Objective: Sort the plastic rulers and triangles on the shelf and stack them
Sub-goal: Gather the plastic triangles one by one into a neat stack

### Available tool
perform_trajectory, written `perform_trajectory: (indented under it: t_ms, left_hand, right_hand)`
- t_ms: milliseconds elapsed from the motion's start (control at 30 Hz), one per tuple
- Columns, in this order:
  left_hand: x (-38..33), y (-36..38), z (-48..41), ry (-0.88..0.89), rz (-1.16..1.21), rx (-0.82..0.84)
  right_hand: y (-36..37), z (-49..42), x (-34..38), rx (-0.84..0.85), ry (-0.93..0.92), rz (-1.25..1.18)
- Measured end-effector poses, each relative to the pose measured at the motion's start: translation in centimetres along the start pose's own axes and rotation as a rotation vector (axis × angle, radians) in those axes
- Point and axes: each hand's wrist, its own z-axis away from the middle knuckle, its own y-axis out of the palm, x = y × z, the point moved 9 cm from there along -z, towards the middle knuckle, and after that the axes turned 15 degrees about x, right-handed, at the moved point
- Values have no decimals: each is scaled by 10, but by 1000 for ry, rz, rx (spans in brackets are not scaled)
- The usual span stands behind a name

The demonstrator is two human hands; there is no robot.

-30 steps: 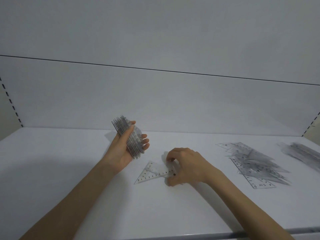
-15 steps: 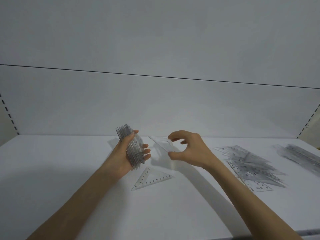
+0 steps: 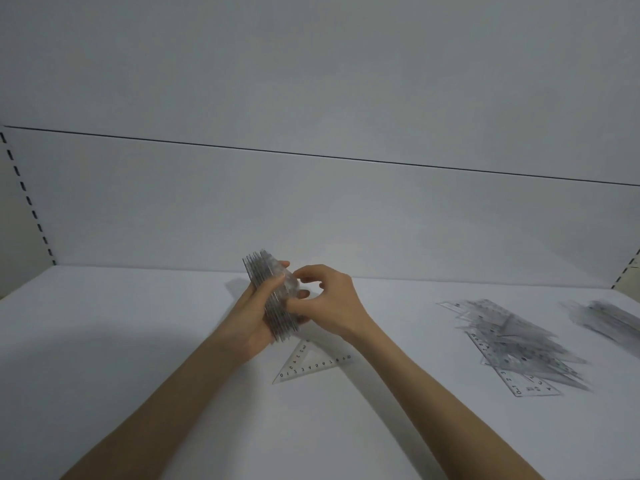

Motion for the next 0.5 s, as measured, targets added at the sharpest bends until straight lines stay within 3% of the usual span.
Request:
perform_trajectory:
  t_ms: [267,400,500]
  left_hand:
    - [-3,-10,2,14,-23,-102]
    - [-9,-22,3,59,25,-186]
    - [-11,-26,2,74,33,-210]
  right_hand:
    - [-9,6,-12,143,-14,85]
    - [2,24,-36,438,114,362]
    - [20,30,-39,574,62,508]
